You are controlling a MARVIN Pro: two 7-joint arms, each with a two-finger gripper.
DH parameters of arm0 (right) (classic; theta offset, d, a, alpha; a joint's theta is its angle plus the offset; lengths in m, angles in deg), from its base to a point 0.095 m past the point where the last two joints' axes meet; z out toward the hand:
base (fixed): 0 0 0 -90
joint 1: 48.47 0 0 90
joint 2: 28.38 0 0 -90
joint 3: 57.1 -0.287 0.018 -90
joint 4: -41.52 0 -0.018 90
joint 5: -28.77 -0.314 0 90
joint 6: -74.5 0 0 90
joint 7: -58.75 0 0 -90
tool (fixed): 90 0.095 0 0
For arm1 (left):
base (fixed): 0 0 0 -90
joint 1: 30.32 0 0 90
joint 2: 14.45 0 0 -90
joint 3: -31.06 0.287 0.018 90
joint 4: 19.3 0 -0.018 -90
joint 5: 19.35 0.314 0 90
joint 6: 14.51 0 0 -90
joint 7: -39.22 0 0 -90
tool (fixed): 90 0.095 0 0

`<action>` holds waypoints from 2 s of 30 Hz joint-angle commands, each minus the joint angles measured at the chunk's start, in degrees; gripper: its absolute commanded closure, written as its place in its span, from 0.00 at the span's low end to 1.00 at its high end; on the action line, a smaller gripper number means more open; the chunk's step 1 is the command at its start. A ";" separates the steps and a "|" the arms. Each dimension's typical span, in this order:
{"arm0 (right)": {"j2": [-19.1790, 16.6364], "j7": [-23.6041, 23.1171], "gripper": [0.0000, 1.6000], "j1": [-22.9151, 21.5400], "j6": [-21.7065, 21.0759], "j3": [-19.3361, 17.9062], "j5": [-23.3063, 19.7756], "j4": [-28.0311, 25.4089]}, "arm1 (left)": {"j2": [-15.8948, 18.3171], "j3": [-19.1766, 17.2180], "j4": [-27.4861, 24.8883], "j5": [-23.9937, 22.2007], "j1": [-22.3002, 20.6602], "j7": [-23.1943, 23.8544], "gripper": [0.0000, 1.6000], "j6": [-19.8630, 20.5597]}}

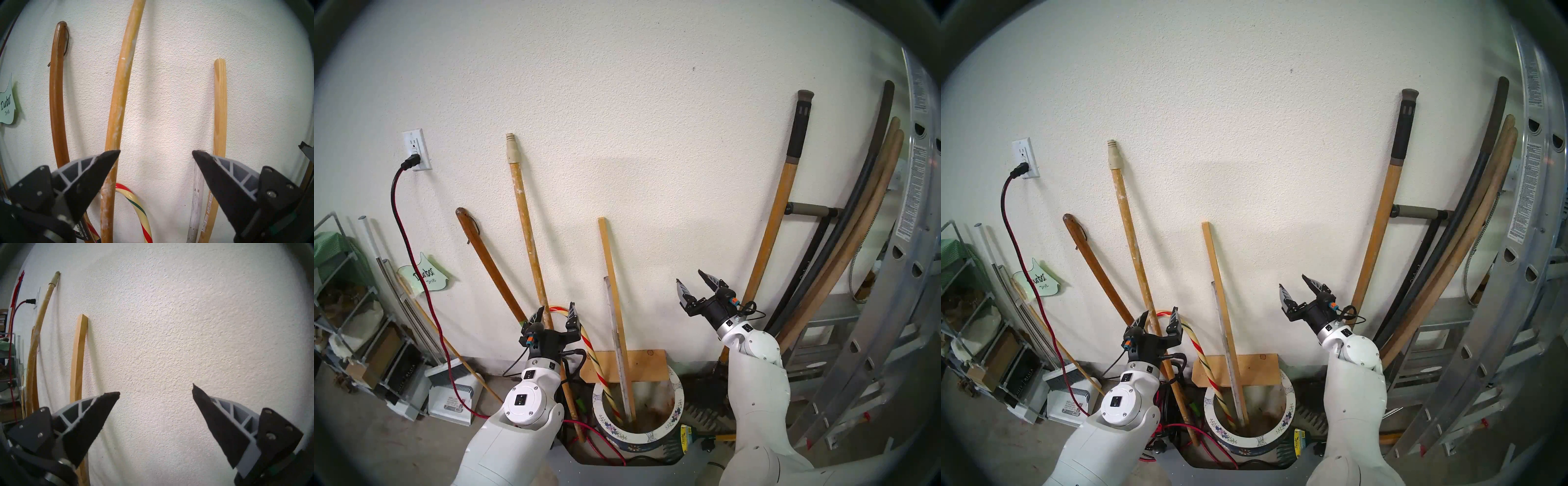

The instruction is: Take wooden sticks or brooms out of the pot

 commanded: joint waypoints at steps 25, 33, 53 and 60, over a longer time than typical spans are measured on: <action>-2.26 -3.96 0.00 -8.33 1.97 3.31 3.85 21.93 | -0.27 -0.27 -0.32 -0.05 -0.09 0.22 0.00 0.18; -3.73 -3.76 0.00 -12.14 5.80 4.54 5.87 31.18 | -0.30 -0.29 -0.31 -0.03 -0.08 0.25 0.00 0.18; -5.04 5.75 0.00 -20.75 12.91 8.83 13.45 46.50 | -0.38 -0.36 -0.25 0.01 -0.08 0.37 0.00 0.11; -4.37 9.91 0.00 -22.82 11.66 10.41 16.04 49.34 | -0.41 -0.38 -0.22 0.02 -0.08 0.42 0.00 0.08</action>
